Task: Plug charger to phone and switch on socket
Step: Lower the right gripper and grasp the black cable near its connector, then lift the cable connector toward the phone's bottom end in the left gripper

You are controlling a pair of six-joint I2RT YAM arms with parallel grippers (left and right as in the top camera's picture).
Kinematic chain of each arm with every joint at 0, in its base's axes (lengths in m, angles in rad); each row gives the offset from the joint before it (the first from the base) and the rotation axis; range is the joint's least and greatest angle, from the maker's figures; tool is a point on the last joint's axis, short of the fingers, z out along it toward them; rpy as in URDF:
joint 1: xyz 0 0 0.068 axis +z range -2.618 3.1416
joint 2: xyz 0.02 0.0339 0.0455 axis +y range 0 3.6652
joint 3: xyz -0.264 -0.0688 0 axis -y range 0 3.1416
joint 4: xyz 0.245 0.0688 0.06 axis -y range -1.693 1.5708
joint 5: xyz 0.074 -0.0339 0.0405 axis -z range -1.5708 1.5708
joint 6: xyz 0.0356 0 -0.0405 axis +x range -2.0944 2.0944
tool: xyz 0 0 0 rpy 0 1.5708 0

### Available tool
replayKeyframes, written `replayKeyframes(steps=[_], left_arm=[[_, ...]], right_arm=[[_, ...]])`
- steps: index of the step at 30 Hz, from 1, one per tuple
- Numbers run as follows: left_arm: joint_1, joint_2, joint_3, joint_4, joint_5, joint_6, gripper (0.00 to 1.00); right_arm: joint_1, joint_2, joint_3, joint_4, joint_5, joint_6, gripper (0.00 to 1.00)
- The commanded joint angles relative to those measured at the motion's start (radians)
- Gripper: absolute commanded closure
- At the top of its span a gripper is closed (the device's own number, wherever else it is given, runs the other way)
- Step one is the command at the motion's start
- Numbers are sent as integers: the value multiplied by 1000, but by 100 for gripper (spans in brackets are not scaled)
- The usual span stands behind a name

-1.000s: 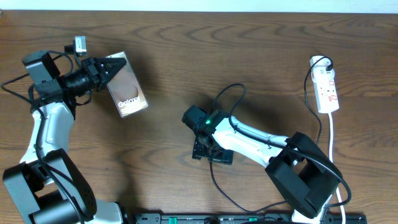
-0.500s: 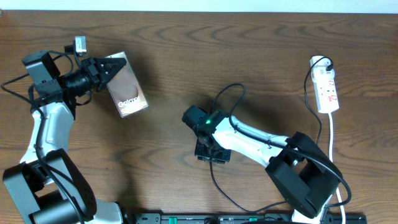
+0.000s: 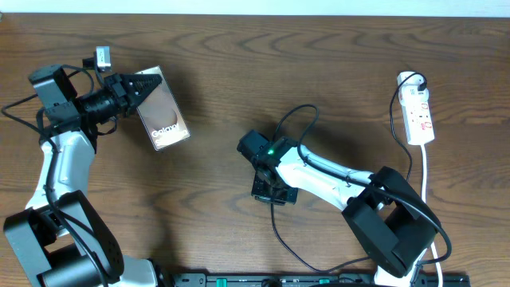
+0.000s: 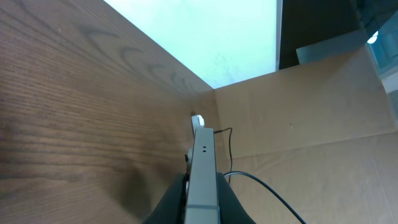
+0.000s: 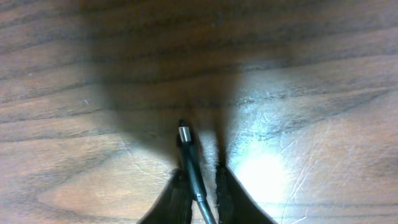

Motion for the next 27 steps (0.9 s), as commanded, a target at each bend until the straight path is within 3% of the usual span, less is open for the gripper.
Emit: replayKeyframes(steps=[1, 7, 11, 16, 20, 23, 27], left_arm=[[3, 2, 7, 3, 35, 3, 93], [3, 2, 7, 3, 35, 3, 93], [3, 2, 7, 3, 35, 3, 93], [16, 2, 7, 3, 35, 3, 93], [35, 2, 7, 3, 36, 2, 92], [37, 2, 7, 3, 36, 2, 93], [37, 2, 7, 3, 36, 2, 92]], right_arm=[[-3, 14, 0, 3, 10, 0, 99], [-5, 14, 2, 18, -2, -35, 99], [-40, 14, 7, 135, -122, -218, 99], [-140, 14, 7, 391, -557, -536, 99], [-178, 14, 7, 497, -812, -763, 99], [-183, 14, 7, 528, -896, -920, 99], [-183, 14, 6, 577, -983, -1018, 99]])
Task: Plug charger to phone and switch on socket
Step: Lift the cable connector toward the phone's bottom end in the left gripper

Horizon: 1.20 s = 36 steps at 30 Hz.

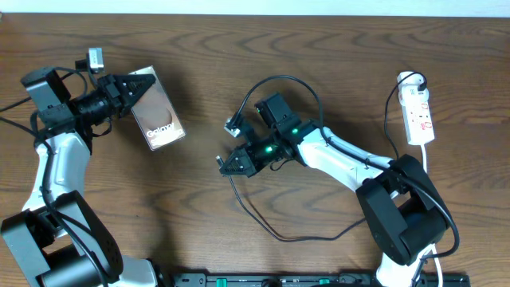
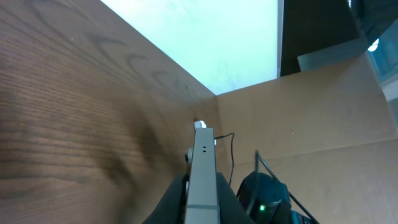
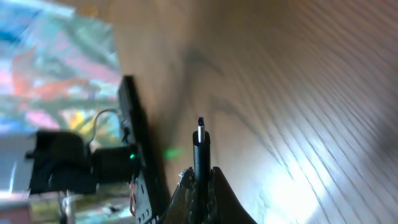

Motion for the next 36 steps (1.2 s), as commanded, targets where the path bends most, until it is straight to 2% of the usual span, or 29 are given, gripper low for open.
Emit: replayKeyframes(steps=[1, 5, 15, 18, 23, 27, 30, 33, 36], left_arm=[[4, 2, 7, 3, 35, 1, 93], [4, 2, 7, 3, 41, 1, 93], [4, 2, 7, 3, 46, 1, 93], [3, 2, 7, 3, 46, 2, 92], [-10, 2, 7, 38, 45, 1, 93], [-33, 2, 7, 67, 41, 0, 93], [-55, 2, 7, 89, 35, 0, 93], [-75, 2, 7, 120, 16, -29, 92], [-84, 2, 7, 125, -26, -64, 93]], right_arm=[[-6, 13, 5, 30, -151, -163, 99], [-23, 41, 5, 112, -188, -129, 99], [-86, 265, 5, 581, -530, 201, 99], [-60, 266, 6, 662, -573, 229, 99], [-1, 266, 6, 859, -575, 389, 99], [19, 266, 6, 1035, -516, 573, 99], [20, 266, 6, 1228, -497, 712, 99], [16, 266, 6, 1344, -468, 791, 99], [11, 266, 6, 1347, -463, 793, 99]])
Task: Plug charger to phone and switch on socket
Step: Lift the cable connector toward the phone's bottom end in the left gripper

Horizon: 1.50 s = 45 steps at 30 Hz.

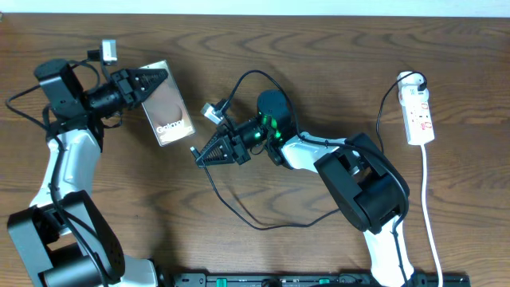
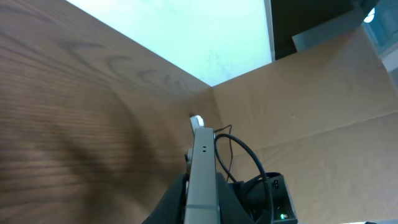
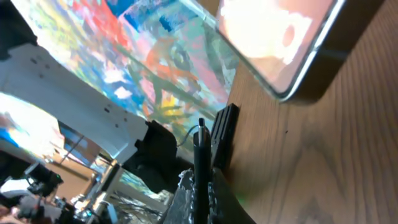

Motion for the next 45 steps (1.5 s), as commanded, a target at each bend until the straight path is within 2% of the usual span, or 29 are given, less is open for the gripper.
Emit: replayKeyframes(steps=[1, 10, 24, 30, 36, 45], left_arm=[[-7, 2, 7, 23, -17, -54, 92], [-7, 2, 7, 205, -58, -220, 93], [-79, 2, 6, 245, -53, -214, 92], [-79, 2, 6, 246, -26, -203, 93], [-79, 2, 6, 245, 11, -180, 93], [-79, 2, 6, 240, 9, -196, 93]], right_arm=[[-7, -3, 6, 4, 29, 55, 99], [-25, -3, 6, 6, 63, 55, 99], [-28, -3, 6, 85, 61, 116, 99], [-38, -3, 6, 92, 61, 116, 99], [-47, -3, 6, 188, 61, 183, 99], [-47, -3, 6, 189, 61, 186, 99]])
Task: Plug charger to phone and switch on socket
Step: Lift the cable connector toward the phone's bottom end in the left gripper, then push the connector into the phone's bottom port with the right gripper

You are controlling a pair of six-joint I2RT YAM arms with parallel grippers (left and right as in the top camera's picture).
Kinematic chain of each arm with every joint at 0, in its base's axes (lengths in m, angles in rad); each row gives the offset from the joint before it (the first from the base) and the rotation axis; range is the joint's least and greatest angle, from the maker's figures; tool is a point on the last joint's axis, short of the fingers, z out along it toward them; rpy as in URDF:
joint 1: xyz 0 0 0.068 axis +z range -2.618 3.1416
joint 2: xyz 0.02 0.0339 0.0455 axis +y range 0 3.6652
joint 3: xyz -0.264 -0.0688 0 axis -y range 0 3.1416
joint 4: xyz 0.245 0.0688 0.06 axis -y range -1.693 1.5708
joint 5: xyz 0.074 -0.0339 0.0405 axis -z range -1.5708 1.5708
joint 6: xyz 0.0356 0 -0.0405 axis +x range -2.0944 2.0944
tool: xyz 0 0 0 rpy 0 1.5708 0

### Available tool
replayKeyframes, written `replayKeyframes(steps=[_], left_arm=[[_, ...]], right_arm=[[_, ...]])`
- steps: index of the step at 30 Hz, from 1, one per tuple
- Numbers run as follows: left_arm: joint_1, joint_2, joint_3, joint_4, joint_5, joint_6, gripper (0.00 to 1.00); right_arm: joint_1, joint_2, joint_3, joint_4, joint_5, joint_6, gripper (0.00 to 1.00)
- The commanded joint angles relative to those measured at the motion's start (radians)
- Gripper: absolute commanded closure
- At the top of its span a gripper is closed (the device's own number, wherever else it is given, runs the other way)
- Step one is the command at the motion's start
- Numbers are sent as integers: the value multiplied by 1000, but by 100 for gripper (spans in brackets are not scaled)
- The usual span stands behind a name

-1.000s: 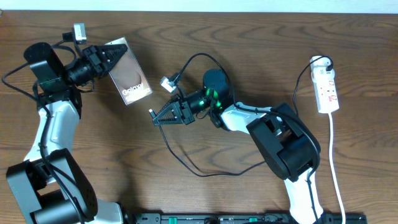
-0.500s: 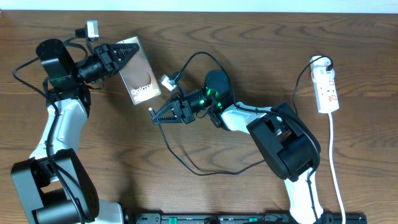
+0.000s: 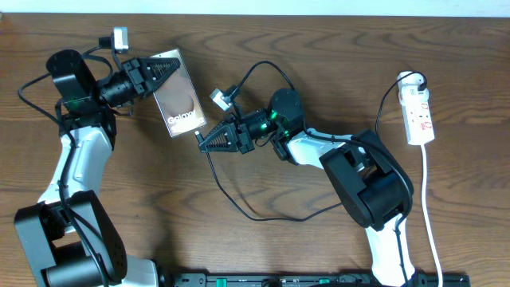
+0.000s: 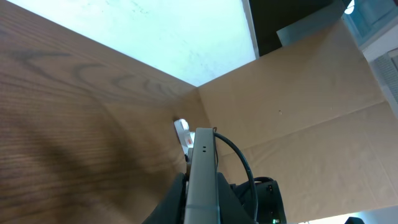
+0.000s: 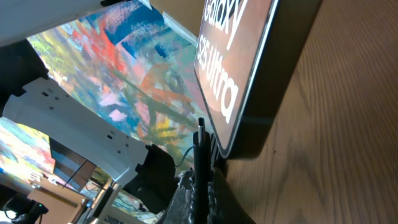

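Note:
My left gripper point(image 3: 150, 75) is shut on the phone point(image 3: 182, 104), a Galaxy handset held off the table at the upper left; the left wrist view shows it edge-on point(image 4: 201, 177). My right gripper point(image 3: 204, 142) is shut on the black charger plug point(image 5: 201, 146), its tip just below the phone's lower end point(image 5: 239, 93). From the plug the black cable point(image 3: 239, 203) loops over the table. The white socket strip point(image 3: 419, 115) lies at the far right.
The socket strip's white cord point(image 3: 427, 199) runs down the right edge. A black rail point(image 3: 319, 279) lines the table's front edge. A cardboard wall point(image 4: 298, 124) stands beyond the table in the left wrist view.
The phone has moved right and slightly up. The right gripper with the plug has come closer to the phone's lower end, now almost touching it.
At first my right gripper was down on the table, closed round the charger plug, with the phone held at the far left. Then the plug was lifted and pointed left. Both arms have since drawn together until the plug sits at the phone's bottom edge.

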Motion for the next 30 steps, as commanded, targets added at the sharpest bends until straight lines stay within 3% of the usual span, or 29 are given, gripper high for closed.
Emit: replayKeyframes(steps=[1, 30], left_arm=[[-2, 2, 7, 4, 23, -25, 92], [-52, 2, 7, -3, 2, -13, 92]], right_arm=[[0, -3, 6, 3, 4, 10, 99], [-5, -3, 6, 3, 39, 56, 99]])
